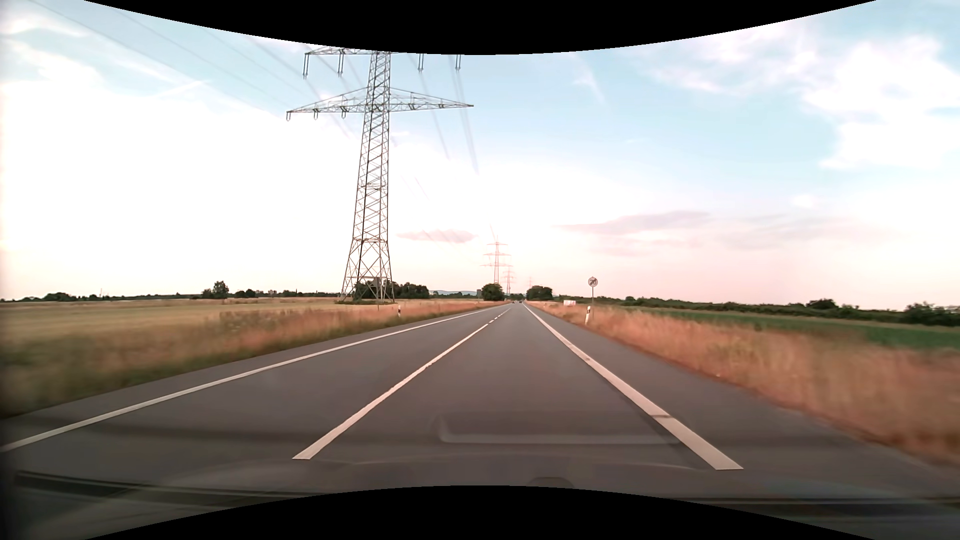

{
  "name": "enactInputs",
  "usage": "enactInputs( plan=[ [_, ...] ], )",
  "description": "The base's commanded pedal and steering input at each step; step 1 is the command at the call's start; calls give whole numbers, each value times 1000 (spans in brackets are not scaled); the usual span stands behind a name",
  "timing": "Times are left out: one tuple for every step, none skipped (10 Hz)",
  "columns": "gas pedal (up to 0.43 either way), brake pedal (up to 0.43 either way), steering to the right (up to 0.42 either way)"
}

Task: Follow the waypoints while adhering to traffic rules and regulations

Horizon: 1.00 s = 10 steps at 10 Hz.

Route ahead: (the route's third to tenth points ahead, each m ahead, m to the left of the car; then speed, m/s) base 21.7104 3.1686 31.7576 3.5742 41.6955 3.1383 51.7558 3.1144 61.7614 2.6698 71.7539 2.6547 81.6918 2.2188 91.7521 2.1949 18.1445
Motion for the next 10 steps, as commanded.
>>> enactInputs(
  plan=[
    [79, 0, 5],
    [79, 0, 5],
    [87, 0, 8],
    [87, 0, 8],
    [87, 0, 8],
    [98, 0, 7],
    [98, 0, 7],
    [98, 0, 7],
    [110, 0, 6],
    [118, 0, 4]
  ],
)
